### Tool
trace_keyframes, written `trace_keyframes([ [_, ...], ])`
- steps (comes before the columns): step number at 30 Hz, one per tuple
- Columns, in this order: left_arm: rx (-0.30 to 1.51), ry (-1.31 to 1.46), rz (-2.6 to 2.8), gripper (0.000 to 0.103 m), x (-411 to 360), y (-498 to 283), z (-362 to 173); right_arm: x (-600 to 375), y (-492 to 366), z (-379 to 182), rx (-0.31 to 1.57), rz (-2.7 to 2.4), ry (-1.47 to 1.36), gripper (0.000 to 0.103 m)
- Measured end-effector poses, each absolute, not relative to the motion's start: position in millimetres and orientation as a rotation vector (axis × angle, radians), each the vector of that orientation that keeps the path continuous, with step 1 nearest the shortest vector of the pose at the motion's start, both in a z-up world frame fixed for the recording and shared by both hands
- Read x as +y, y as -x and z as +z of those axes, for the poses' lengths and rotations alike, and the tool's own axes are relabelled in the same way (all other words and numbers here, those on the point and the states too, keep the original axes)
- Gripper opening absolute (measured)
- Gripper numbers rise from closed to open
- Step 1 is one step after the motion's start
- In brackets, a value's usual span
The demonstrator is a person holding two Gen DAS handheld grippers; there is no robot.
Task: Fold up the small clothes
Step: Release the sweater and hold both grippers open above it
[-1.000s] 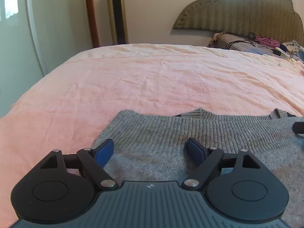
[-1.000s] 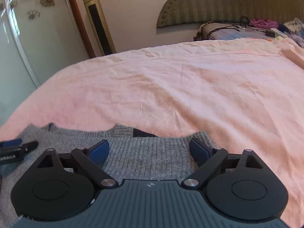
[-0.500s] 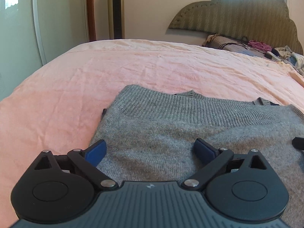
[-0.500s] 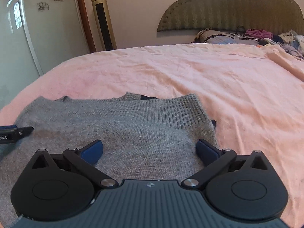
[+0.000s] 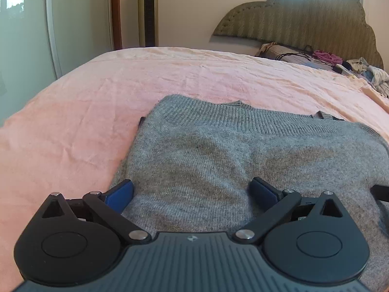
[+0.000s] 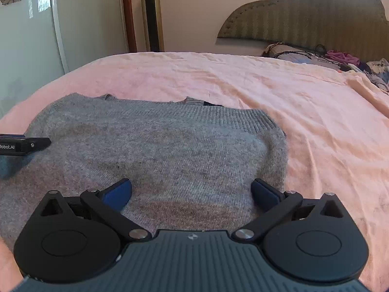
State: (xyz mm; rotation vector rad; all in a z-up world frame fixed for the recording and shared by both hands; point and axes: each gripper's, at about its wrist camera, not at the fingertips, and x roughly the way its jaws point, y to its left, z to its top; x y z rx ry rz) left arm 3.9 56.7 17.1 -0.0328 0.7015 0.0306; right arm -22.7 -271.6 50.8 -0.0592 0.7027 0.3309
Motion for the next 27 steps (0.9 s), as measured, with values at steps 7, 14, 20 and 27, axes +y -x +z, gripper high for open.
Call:
trace_keyframes([
  [7, 0.734, 0.103, -0.025, 0.103, 47, 34, 33, -262, 54, 75, 0.688, 0.316, 0.045, 0.103],
  [14, 0.694, -0.006, 0.009, 0.103, 34, 42, 18, -260, 63, 49, 0.683, 0.268, 0.103, 0.103],
  [20, 0.726, -0.066, -0.011, 0.103, 30, 70, 16, -256, 86, 65, 0.716, 0.247, 0.075, 0.103],
  [27, 0.714, -0.058, -0.009, 0.103, 30, 68, 14, -258, 90, 57, 0.724, 0.237, 0.069, 0.103],
])
